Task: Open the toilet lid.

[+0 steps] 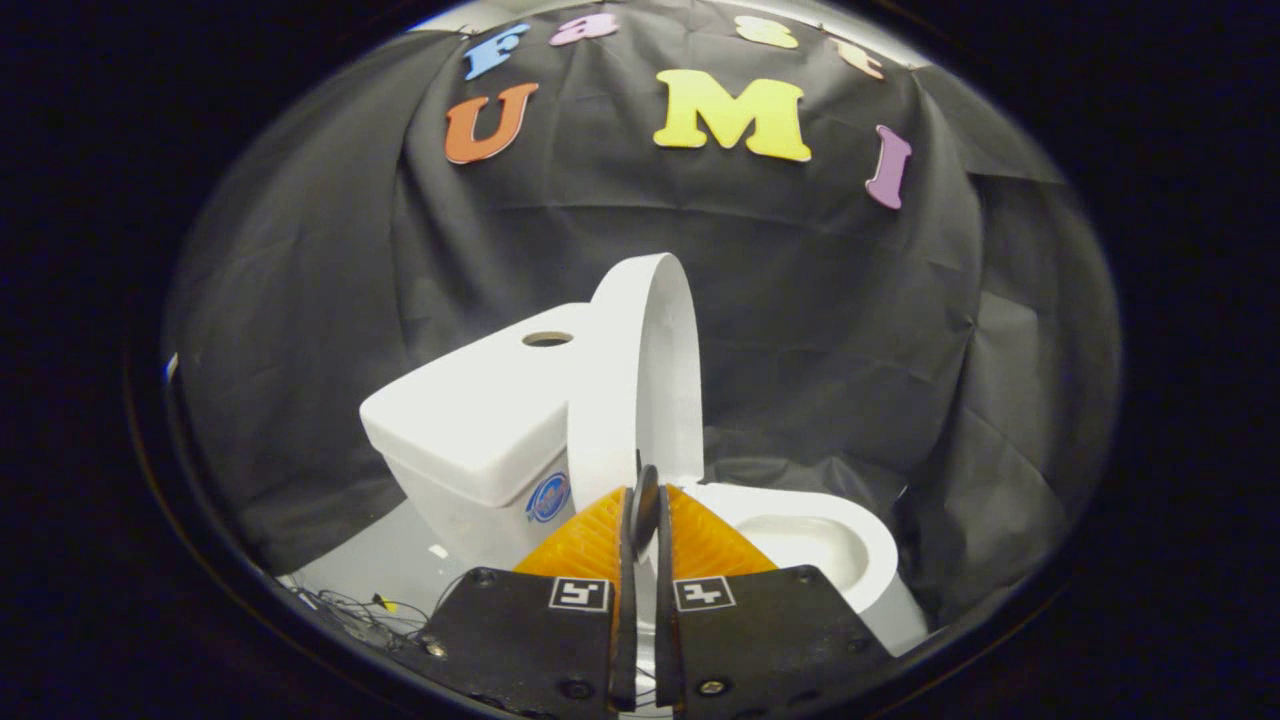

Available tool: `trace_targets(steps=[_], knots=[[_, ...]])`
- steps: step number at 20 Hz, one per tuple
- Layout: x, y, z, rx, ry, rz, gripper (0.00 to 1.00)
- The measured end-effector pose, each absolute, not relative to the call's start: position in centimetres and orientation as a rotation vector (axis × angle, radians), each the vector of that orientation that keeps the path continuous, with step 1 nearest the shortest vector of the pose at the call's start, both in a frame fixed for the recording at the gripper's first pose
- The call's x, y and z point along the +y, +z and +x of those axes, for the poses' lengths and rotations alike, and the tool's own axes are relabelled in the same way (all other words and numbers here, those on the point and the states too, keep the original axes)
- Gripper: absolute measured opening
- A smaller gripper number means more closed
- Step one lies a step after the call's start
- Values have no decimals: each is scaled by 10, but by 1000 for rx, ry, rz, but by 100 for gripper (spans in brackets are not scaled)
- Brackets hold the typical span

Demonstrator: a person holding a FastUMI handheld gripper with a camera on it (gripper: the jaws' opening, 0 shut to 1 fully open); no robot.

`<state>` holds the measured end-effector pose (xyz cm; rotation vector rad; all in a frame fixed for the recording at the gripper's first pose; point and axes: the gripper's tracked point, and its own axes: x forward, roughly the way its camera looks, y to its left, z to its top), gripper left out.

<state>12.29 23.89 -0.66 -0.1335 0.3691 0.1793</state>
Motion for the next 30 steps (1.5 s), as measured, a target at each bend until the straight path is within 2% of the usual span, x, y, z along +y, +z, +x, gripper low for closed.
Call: trace_targets(steps=[9,11,13,16,19,25,30], knots=[[239,-5,121,339,117,-306,11],[245,10,116,290,158,-289,13],[258,36,106,212,226,-269,20],[268,69,80,112,321,-207,60],[249,110,63,11,317,-138,100],[188,160,35,-124,292,-47,100],[103,153,17,-162,209,10,100]])
